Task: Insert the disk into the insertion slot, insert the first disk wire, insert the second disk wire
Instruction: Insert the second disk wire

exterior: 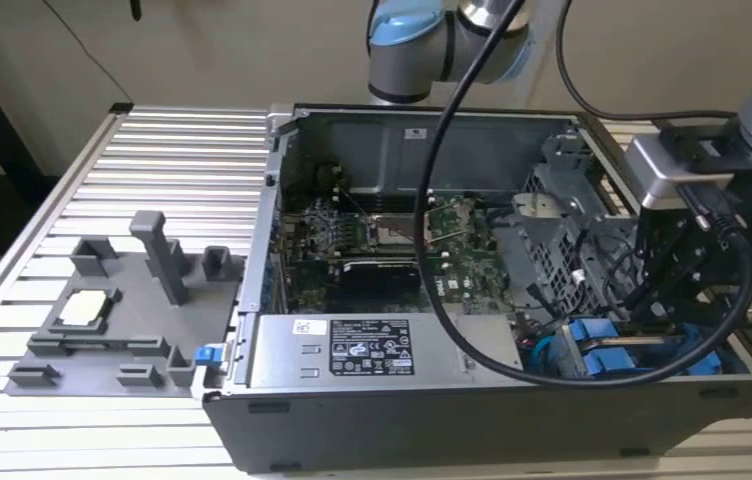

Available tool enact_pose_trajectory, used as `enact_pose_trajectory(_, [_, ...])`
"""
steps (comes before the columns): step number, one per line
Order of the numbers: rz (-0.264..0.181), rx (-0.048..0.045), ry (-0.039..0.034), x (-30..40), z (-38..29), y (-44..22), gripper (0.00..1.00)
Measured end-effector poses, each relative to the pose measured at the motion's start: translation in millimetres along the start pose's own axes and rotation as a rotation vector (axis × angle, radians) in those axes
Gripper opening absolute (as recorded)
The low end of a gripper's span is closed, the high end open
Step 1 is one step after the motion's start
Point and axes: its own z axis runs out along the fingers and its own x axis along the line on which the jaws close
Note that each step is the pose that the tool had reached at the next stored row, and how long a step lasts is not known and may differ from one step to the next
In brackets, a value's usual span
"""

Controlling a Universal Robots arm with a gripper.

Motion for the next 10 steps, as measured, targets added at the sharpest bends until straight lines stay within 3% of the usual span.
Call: enact_pose_trajectory(10, [0.000,0.0000,0.0000,0.3,5.2,-2.3,0.16])
